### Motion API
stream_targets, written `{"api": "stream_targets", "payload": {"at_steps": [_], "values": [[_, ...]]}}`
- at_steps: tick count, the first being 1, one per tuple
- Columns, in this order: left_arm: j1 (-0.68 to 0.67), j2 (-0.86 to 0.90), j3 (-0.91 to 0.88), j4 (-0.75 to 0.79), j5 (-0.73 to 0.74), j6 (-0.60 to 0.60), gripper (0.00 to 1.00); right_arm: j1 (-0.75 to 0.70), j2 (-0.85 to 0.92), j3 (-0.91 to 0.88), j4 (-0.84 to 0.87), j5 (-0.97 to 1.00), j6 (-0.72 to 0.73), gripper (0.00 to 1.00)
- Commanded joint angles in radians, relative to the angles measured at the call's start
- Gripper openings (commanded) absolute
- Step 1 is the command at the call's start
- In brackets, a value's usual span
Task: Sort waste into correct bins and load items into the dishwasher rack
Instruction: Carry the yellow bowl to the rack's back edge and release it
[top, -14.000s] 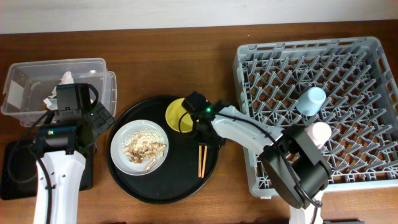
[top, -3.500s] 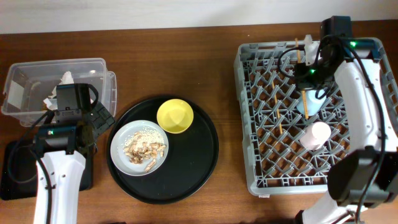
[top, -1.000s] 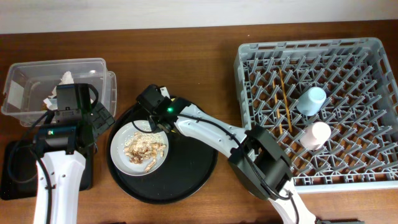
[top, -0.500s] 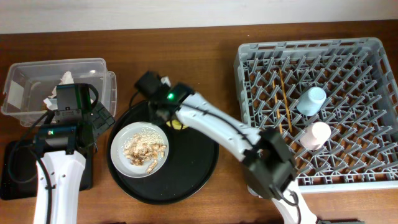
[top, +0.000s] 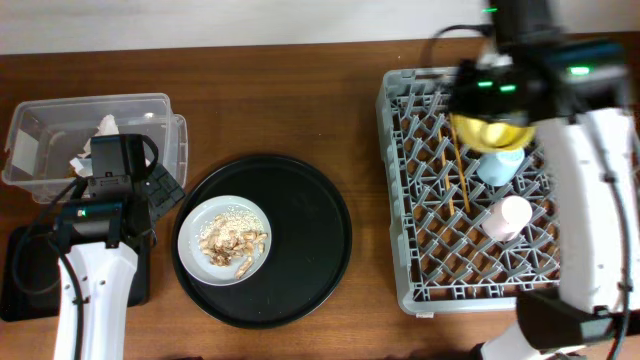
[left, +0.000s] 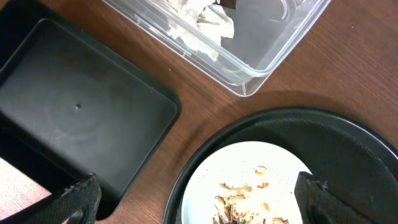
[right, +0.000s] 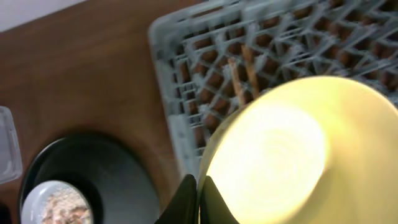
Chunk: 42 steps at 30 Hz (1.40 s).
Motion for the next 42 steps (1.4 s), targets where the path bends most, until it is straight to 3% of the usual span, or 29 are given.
{"api": "stream_targets", "payload": {"at_steps": [1,5,10,19,23,28,42], "values": [[0.004,-0.010,0.011,-0.002,0.000,-0.006,0.99,-0.164,0.018,0.003,0.005,-0.287,-0.326,0.04],[0.004,-0.010,0.010,-0.002,0.000,-0.006,0.99,-0.295,0.090,0.003,0.055,-0.599,-0.488,0.04],[0.004,-0.010,0.011,-0.002,0.000,-0.006,0.99,-0.368,0.246,0.003,0.206,-0.937,-0.491,0.04],[0.004,-0.010,0.010,-0.002,0.000,-0.006,0.99,-0.401,0.586,0.003,0.513,-1.316,-0.263,0.04],[0.004,-0.010,0.011,-0.002,0.000,-0.006,0.99,-0.415,0.624,0.003,0.521,-1.301,-0.261,0.04],[0.004,-0.010,0.011,-0.002,0.000,-0.006,0.99,-0.445,0.624,0.003,0.509,-1.205,-0.136,0.04],[0.004,-0.010,0.011,-0.002,0.000,-0.006,0.99,-0.491,0.624,0.003,0.416,-0.917,-0.098,0.04]]}}
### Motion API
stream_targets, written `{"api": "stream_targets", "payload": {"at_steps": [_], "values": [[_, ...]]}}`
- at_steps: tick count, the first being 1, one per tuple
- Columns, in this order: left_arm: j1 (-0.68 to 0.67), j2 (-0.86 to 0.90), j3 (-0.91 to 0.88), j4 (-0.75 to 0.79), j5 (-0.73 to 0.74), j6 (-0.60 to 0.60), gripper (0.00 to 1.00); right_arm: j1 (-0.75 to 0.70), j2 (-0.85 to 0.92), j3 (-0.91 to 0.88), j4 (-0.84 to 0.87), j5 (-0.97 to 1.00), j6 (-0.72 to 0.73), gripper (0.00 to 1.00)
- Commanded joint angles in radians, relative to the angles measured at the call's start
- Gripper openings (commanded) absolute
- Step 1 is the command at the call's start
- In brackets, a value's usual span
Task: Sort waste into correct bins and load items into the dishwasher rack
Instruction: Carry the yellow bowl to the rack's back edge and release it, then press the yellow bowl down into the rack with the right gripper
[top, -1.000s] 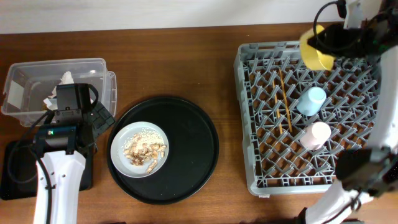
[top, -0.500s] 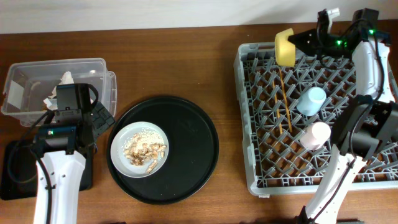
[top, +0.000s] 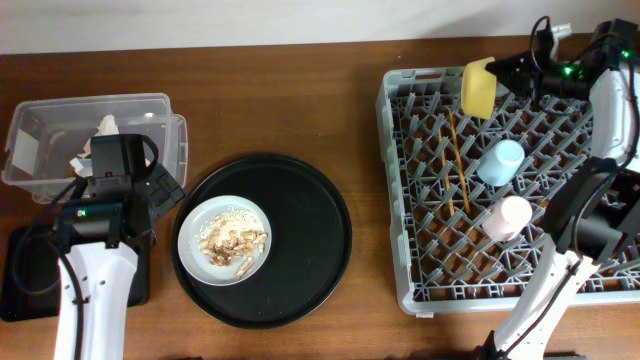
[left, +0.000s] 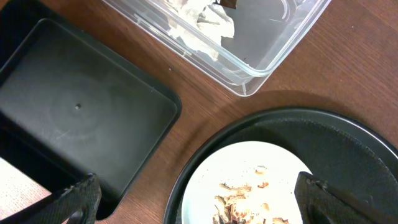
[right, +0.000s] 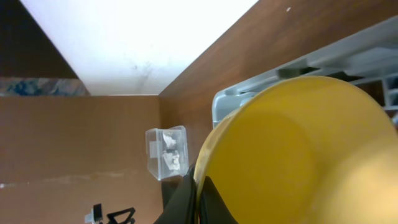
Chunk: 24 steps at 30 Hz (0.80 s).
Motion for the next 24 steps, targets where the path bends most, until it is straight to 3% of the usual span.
{"api": "stream_targets", "payload": {"at_steps": [1,3,4,7,12,18,21,24], "values": [[0.004,-0.010,0.011,-0.001,0.000,-0.006,0.99,-0.015,0.011,-0.004,-0.024,0.245,0.014,0.04],[0.004,-0.010,0.011,-0.001,0.000,-0.006,0.99,-0.020,0.011,-0.004,-0.034,0.277,0.014,0.08],[0.004,-0.010,0.011,-0.001,0.000,-0.006,0.99,-0.024,0.011,-0.004,-0.038,0.283,0.015,0.16],[0.004,-0.010,0.011,-0.001,0.000,-0.006,0.99,-0.043,0.004,-0.003,-0.049,0.297,0.023,0.28],[0.004,-0.010,0.011,-0.001,0.000,-0.006,0.99,-0.105,-0.061,-0.002,-0.085,0.357,0.057,0.30],[0.004,-0.010,0.011,-0.001,0.000,-0.006,0.99,-0.164,-0.239,0.010,-0.173,0.686,0.066,0.38],[0.004,-0.010,0.011,-0.001,0.000,-0.006,0.99,-0.152,-0.318,0.010,-0.179,0.731,0.040,0.38],[0.004,-0.010,0.011,-0.001,0.000,-0.006,0.99,-0.088,-0.360,0.010,-0.180,0.731,-0.032,0.22]]}}
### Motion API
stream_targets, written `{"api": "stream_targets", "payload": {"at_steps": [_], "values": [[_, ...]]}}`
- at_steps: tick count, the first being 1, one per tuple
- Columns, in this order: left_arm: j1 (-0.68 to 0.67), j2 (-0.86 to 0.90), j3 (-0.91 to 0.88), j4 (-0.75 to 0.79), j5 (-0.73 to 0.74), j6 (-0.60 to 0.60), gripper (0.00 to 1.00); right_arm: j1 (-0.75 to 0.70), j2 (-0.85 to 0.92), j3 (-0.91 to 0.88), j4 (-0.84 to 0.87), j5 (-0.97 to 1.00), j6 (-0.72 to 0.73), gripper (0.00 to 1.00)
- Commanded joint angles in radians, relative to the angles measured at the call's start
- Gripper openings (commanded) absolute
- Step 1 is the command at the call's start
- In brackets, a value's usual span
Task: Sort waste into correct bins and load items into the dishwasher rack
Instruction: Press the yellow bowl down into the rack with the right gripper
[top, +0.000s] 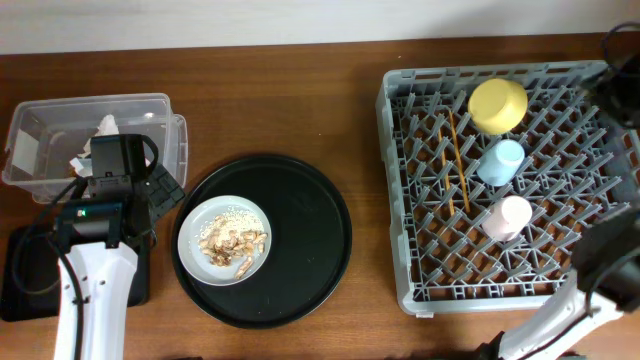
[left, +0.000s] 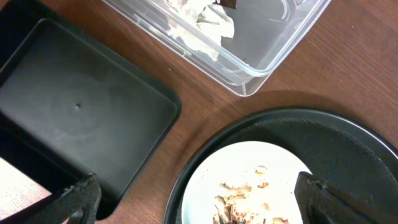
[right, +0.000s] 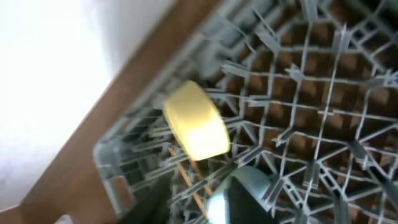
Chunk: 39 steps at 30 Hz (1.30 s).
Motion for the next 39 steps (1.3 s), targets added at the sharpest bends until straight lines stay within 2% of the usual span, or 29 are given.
{"api": "stream_targets", "payload": {"at_steps": [1,7,11,17,19,23,32,37,39], "values": [[0.004,-0.010,0.011,-0.002,0.000,-0.006,0.99,0.105,-0.040,0.004,-0.008,0.061,-0.108,0.21],[0.004,-0.010,0.011,-0.002,0.000,-0.006,0.99,0.324,0.079,-0.001,-0.011,0.285,-0.140,0.04],[0.004,-0.010,0.011,-0.002,0.000,-0.006,0.99,0.379,0.177,-0.001,0.009,0.334,-0.137,0.04],[0.004,-0.010,0.011,-0.002,0.000,-0.006,0.99,0.368,0.258,-0.001,0.042,0.365,-0.128,0.04],[0.004,-0.010,0.011,-0.002,0.000,-0.006,0.99,0.348,0.259,0.000,0.042,0.449,-0.070,0.04],[0.004,-0.010,0.011,-0.002,0.000,-0.006,0.99,0.329,0.251,0.006,0.039,0.509,-0.068,0.04],[0.004,-0.010,0.011,-0.002,0.000,-0.006,0.99,0.291,0.245,0.063,-0.019,0.556,-0.042,0.04],[0.004,-0.010,0.011,-0.002,0.000,-0.006,0.99,0.307,0.214,0.184,-0.145,0.477,-0.043,0.04],[0.004,-0.010,0.011,-0.002,0.000,-0.006,0.99,0.328,0.184,0.233,-0.189,0.351,-0.088,0.04]]}}
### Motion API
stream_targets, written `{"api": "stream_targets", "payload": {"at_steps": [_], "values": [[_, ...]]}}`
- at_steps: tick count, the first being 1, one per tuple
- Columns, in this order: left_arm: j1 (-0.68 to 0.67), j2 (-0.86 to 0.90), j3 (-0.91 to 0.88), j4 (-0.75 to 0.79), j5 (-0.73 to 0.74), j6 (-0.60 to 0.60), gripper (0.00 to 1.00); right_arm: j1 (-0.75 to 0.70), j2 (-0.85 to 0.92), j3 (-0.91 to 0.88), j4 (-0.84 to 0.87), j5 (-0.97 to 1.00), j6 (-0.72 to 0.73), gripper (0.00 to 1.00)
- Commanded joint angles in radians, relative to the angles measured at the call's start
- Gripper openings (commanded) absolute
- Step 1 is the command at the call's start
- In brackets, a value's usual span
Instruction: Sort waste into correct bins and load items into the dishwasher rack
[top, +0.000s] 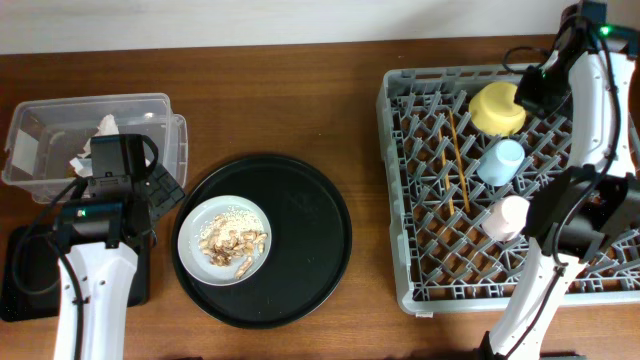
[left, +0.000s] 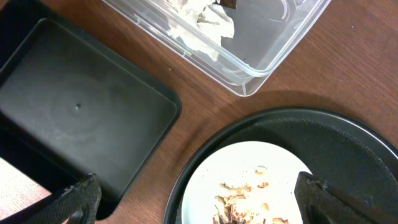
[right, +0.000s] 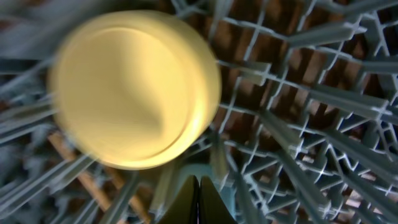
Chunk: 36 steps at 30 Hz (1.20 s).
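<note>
A yellow bowl (top: 498, 107) lies upside down in the far part of the grey dishwasher rack (top: 400, 200). My right gripper (top: 527, 92) hovers at the bowl's right edge. In the right wrist view its fingers (right: 199, 199) are pressed together with nothing between them, and the bowl (right: 134, 87) is just beyond them. A white plate (top: 224, 240) of food scraps sits on the round black tray (top: 300, 260). My left gripper (left: 198, 208) is wide open over the plate's (left: 249, 171) near-left edge.
The rack also holds a blue cup (top: 500, 160), a pink cup (top: 510, 216) and chopsticks (top: 456, 165). At the far left a clear bin (top: 60, 120) holds crumpled paper (left: 208, 22). A black bin (left: 74, 118) lies in front of it, partly under my left arm.
My right gripper was off at the right edge, well away from the bowl; now it is shut close beside the bowl's right side. Bowl and left arm are unmoved.
My right gripper first held the yellow bowl above the rack, then held it tipped on edge at the rack's far side. Then the bowl lay upside down in the rack with the gripper away from it. Now the gripper is back beside it. My left arm never moved.
</note>
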Motion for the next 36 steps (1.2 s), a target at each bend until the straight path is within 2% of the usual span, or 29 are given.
{"api": "stream_targets", "payload": {"at_steps": [1,3,6,7,10,14,17,21,25,28,33,36], "values": [[0.004,-0.010,0.011,-0.002,0.000,-0.006,0.99,0.056,-0.101,0.115,-0.067,-0.252,-0.078,0.04],[0.004,-0.010,0.011,-0.002,0.000,-0.006,0.99,0.095,-0.124,0.137,-0.103,-0.352,-0.108,0.06],[0.004,-0.010,0.011,-0.002,0.000,-0.006,0.99,0.228,-0.163,0.140,-0.161,-0.431,-0.140,0.16],[0.004,-0.010,0.011,-0.002,0.000,-0.006,0.99,0.290,-0.163,0.140,-0.181,-0.430,-0.154,0.24],[0.004,-0.010,0.011,-0.002,0.000,-0.006,0.99,0.434,-0.159,0.128,-0.208,-0.394,-0.157,0.59],[0.004,-0.010,0.011,-0.002,0.000,-0.006,0.99,0.626,-0.159,0.108,-0.211,-0.282,-0.135,0.99],[0.004,-0.010,0.011,-0.002,0.000,-0.006,0.99,0.715,-0.165,0.120,-0.236,-0.071,-0.012,0.98],[0.004,-0.010,0.011,-0.002,0.000,-0.006,0.99,0.698,-0.185,0.138,-0.298,0.068,0.066,0.98],[0.004,-0.010,0.011,-0.002,0.000,-0.006,0.99,0.613,-0.201,0.138,-0.298,0.107,0.054,0.98],[0.004,-0.010,0.011,-0.002,0.000,-0.006,0.99,0.498,-0.202,0.137,-0.298,0.128,0.039,0.98],[0.004,-0.010,0.011,-0.002,0.000,-0.006,0.99,0.333,-0.201,0.133,-0.297,0.128,-0.150,0.98],[0.004,-0.010,0.011,0.000,0.000,-0.006,0.99,0.227,-0.200,0.133,-0.297,0.115,-0.154,0.98]]}}
